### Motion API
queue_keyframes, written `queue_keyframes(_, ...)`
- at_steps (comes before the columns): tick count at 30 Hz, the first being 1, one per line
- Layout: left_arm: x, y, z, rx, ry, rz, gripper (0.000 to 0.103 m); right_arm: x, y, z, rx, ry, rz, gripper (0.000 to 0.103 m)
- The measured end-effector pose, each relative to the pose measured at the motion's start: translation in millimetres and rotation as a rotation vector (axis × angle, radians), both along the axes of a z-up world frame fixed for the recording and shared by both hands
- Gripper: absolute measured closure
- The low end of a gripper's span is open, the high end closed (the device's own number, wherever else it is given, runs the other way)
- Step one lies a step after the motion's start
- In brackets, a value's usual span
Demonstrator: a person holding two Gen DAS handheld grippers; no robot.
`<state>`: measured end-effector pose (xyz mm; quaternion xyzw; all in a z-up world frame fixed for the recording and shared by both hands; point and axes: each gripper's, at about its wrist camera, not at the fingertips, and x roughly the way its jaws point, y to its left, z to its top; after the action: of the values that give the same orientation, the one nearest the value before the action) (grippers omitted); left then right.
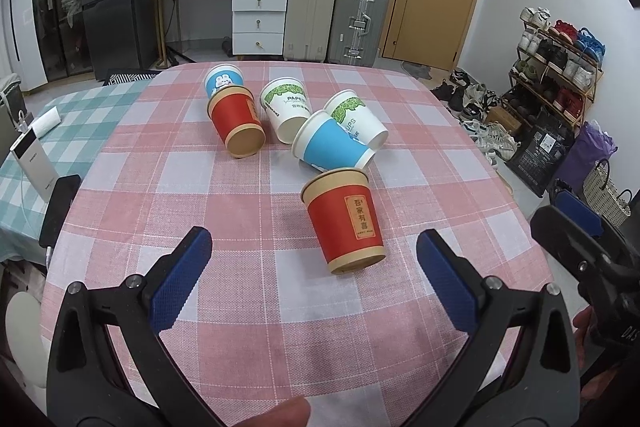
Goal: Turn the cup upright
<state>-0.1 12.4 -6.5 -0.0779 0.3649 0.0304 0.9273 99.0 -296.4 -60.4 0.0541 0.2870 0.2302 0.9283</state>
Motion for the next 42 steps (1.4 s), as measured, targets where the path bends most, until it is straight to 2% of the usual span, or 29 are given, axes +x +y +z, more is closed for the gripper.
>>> queue_keyframes(42,7.9,-4.8,-8.9,-0.001,0.018,-0.002,0.001,2.3,-3.1,-7.8,0.002,0.013,-0.009,0.0)
